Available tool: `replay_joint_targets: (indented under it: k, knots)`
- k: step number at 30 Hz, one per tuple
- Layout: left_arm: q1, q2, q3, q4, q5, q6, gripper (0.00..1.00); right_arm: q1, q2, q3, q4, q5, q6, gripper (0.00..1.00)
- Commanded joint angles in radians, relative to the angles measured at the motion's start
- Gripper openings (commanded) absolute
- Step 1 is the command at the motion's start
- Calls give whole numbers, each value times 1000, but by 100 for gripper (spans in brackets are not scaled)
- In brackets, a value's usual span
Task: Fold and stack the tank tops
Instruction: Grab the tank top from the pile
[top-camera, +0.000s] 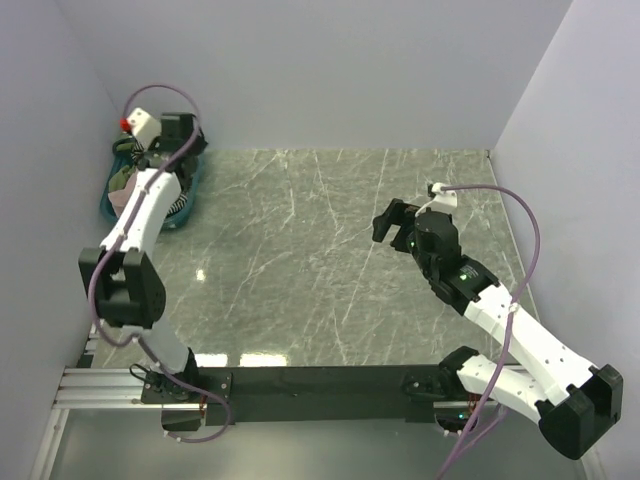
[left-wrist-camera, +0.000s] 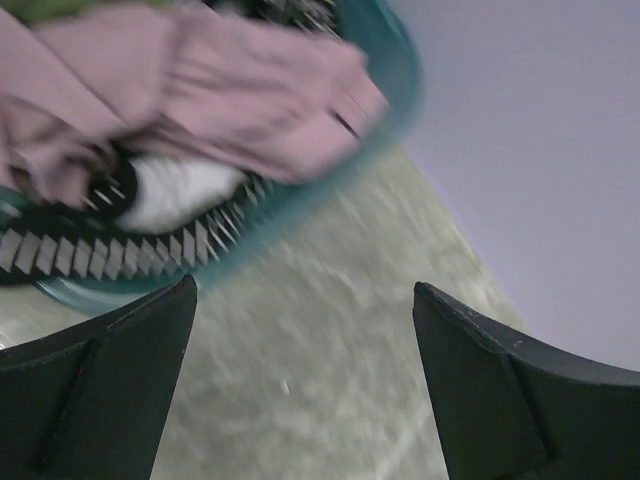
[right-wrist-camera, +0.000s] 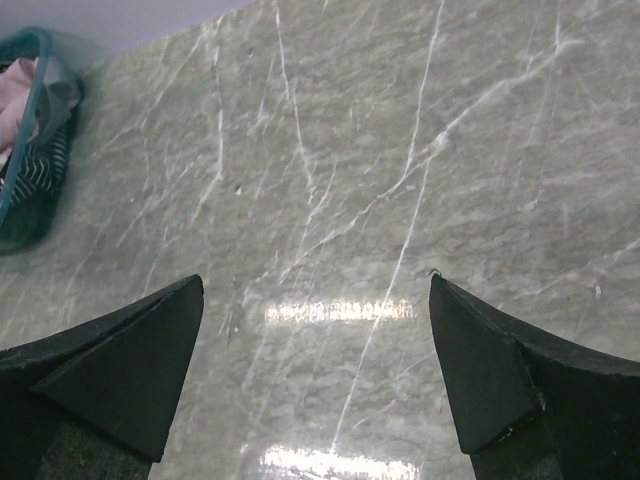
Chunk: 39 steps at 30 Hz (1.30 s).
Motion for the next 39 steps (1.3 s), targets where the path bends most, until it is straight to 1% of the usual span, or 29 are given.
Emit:
replay_joint_targets:
  k: [1,3,4,5,6,10,12,17,22,24,27,28,30,31,32,33,36,37,39]
  knots:
    - [101,74,126,-91,-115,-58,95,5,2,66,-8,-21,12,100]
    - [150,140,164,-91,-135,-75,93,5,-2,74,-16,-18,11,100]
    - [193,163,178,-84,-126,-78,92,5,-5,72,-11,-18,11,100]
    - [213,191,221,-90,-115,-79,91,5,-14,63,-8,-18,9,100]
    - [227,246,249,-97,-106,-79,91,6,-20,59,-4,-21,8,100]
    - [270,358,382,-107,-87,-39,89,6,-34,43,6,-26,6,100]
    - [278,401,398,-99,-98,-28,89,5,-34,42,3,-20,6,100]
    - [316,463,424,-104,-19,-60,88,6,-30,23,4,-9,3,100]
    - [318,486,395,-81,-6,-59,88,5,-4,31,-1,-4,3,100]
    - [319,493,389,-82,-12,-59,83,5,-1,31,1,-14,6,100]
    - [321,499,376,-79,-14,-57,72,5,10,32,-1,-20,6,100]
    - [322,498,369,-70,-11,-54,63,5,10,32,-2,-23,6,100]
    - [322,496,365,-65,-5,-54,51,6,9,31,-1,-27,5,100]
    - [324,496,365,-58,3,-52,39,2,9,29,1,-27,3,100]
    - [324,499,365,-56,8,-48,33,5,7,28,1,-27,3,100]
    - [325,501,373,-61,12,-48,24,5,4,28,3,-29,3,100]
    - [327,506,387,-70,23,-43,6,6,1,31,1,-27,1,100]
    - [327,504,388,-70,24,-40,1,5,1,29,1,-27,0,100]
    - [327,490,389,-58,28,-22,1,5,-1,29,1,-27,0,100]
